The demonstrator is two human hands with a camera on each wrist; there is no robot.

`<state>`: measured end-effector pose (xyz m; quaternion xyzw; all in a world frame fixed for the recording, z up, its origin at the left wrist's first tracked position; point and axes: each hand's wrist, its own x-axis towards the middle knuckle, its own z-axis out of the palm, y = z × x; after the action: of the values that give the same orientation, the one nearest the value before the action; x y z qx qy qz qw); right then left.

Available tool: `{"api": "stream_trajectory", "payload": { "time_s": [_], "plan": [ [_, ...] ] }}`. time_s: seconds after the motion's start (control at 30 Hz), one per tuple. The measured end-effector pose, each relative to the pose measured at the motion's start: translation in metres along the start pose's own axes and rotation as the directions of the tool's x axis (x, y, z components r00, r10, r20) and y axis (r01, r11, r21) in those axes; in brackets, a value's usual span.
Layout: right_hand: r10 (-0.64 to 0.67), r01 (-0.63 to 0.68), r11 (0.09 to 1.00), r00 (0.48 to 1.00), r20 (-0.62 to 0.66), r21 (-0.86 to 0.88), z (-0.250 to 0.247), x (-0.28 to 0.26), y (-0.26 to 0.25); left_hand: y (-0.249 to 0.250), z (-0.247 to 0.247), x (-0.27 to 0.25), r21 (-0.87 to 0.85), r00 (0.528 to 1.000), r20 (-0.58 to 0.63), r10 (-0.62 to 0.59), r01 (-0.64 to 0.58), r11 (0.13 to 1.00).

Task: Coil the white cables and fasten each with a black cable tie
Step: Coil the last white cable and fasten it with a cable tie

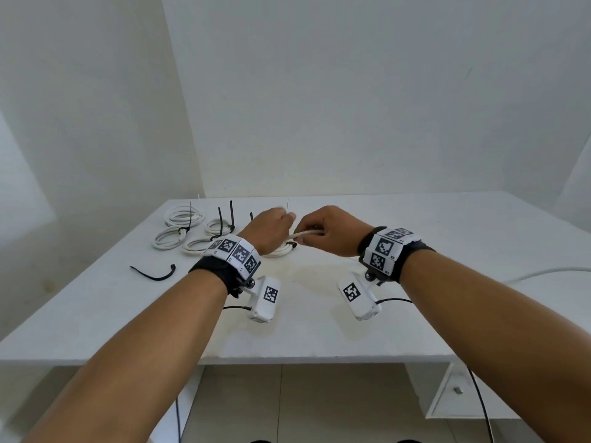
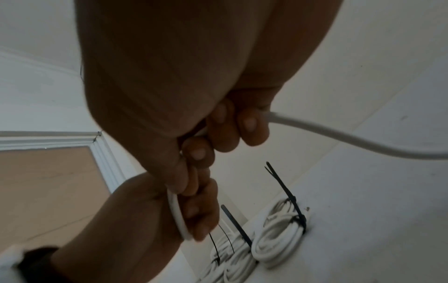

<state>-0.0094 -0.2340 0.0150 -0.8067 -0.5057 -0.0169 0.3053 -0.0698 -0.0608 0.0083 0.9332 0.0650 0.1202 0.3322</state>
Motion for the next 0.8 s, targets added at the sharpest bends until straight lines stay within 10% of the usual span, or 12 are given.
{"api": "stream_trajectory", "payload": {
  "time_s": [0.17,0.33,0.57,0.8],
  "plan": [
    [-0.006,0.015,0.992,0.997,-0.071,0.124,-0.018,0.002,-0.002,0.020,-0.004,-0.010,-0.081,0.979,0.201,0.036,-0.021,0.997],
    [0.059,-0.006,0.969,0.976,-0.210,0.245,-0.032,0.006,0.003,0.026,0.003,-0.016,-0.547,0.949,0.311,0.051,0.136,0.826],
    [0.193,-0.058,0.871,0.953,-0.232,0.487,-0.019,0.012,0.010,0.030,-0.005,-0.030,-0.892,0.956,0.249,0.153,0.165,0.421],
    [0.150,-0.115,0.945,0.984,-0.094,0.306,0.024,0.003,0.014,0.037,-0.016,-0.018,-0.992,0.979,-0.013,0.206,-0.038,0.119]
  ]
}}
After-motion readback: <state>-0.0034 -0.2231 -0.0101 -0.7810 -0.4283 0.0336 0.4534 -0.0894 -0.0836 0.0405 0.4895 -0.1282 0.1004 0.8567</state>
